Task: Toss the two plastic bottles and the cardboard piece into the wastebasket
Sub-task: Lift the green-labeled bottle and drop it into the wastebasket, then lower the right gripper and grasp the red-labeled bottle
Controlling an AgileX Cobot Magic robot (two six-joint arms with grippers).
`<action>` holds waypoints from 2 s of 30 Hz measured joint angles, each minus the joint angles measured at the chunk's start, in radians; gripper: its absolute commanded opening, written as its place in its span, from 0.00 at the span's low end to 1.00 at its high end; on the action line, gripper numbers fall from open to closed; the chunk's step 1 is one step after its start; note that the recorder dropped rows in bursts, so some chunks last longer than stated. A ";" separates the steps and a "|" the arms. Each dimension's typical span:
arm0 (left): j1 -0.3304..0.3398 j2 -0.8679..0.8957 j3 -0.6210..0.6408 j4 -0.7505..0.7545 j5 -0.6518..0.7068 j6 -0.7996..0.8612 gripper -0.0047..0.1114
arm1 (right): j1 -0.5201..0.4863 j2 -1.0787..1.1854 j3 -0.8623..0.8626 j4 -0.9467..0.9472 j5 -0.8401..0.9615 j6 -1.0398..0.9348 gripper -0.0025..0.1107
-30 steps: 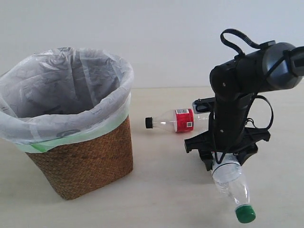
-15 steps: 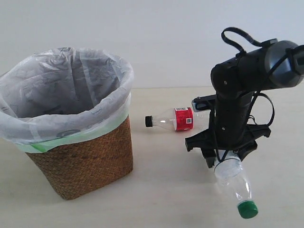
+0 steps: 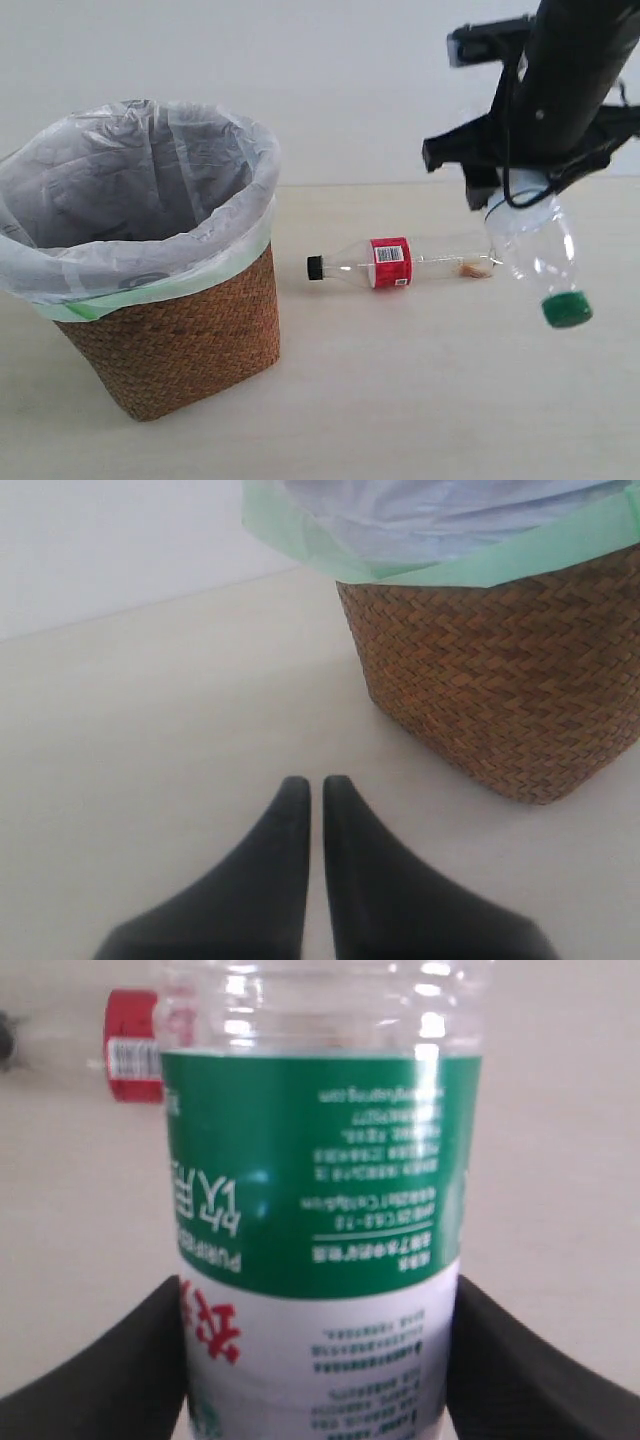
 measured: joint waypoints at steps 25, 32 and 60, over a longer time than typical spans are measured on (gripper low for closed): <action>0.000 0.000 0.000 0.000 0.000 0.000 0.07 | 0.000 0.057 -0.331 0.147 0.123 -0.067 0.02; 0.000 0.000 0.000 0.000 0.000 0.000 0.07 | 0.033 0.076 -0.405 1.113 -0.150 -0.561 0.80; 0.000 0.000 0.000 0.000 0.000 0.000 0.07 | 0.117 0.179 -0.424 0.246 -0.130 -0.227 0.75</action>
